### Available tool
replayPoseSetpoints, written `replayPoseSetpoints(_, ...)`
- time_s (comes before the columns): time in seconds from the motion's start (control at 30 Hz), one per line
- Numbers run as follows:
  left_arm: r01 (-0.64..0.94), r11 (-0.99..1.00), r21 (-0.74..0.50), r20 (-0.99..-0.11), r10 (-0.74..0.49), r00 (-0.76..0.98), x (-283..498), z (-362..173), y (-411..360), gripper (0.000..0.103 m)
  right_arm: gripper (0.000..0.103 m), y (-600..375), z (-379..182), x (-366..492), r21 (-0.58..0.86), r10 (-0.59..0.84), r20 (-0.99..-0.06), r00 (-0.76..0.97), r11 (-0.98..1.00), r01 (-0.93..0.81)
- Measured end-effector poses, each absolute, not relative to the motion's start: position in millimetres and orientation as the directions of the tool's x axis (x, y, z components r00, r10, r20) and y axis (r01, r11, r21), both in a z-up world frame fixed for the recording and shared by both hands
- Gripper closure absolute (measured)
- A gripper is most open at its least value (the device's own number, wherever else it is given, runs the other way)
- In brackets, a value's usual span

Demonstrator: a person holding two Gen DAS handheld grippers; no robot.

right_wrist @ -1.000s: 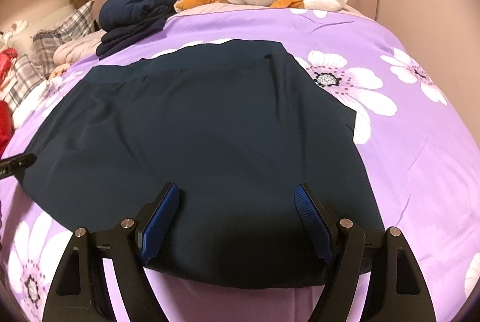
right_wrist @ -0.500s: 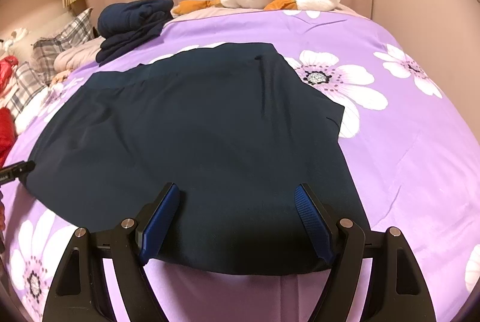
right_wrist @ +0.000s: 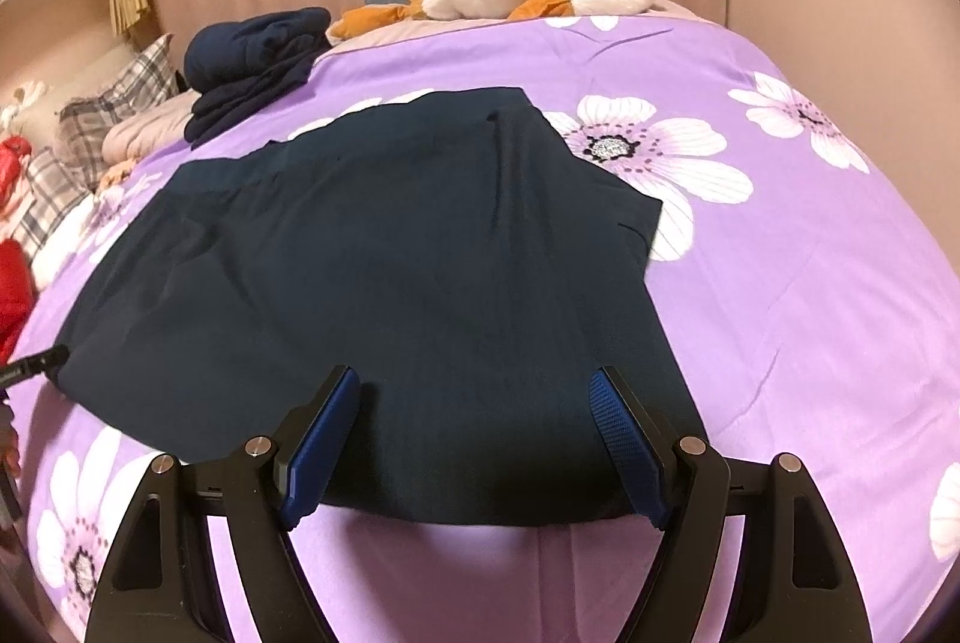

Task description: Fold large clothes

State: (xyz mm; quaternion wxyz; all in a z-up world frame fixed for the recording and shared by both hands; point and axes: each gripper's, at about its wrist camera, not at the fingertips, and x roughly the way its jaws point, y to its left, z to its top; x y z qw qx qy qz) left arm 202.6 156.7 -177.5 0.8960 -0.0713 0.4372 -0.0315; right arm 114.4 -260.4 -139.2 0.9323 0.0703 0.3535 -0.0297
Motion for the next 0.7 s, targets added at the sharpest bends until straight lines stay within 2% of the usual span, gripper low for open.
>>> replayPoseSetpoints(0.17, -0.064, 0.973, -0.222, -0.785, -0.139, 0.604, 199.4, -175.8, 181.7, 0.018, 0.025, -269.1, -135.6, 102.9, 0.118, -0.005, -0.659, 0.752, 0.987, 0.109)
replayPoseSetpoints(0.3, -0.117, 0.954, -0.277, -0.793, -0.158, 0.589, 194.5, -175.7, 200.5, 0.020, 0.025, -287.7, -136.3, 92.9, 0.141, -0.037, -0.673, 0.739, 0.974, 0.177)
replayPoseSetpoints(0.5, -0.151, 0.897, -0.415, -0.783, -0.267, 0.562, 181.3, -177.3, 217.6, 0.020, 0.025, -319.7, -139.3, 69.0, 0.292, 0.012, -0.683, 0.730, 0.921, 0.257)
replayPoseSetpoints(0.7, -0.159, 0.812, -0.561, -0.732, -0.397, 0.554, 171.1, -173.5, 212.9, 0.020, 0.024, -319.3, -140.7, 59.5, 0.438, 0.132, -0.649, 0.749, 0.870, 0.226)
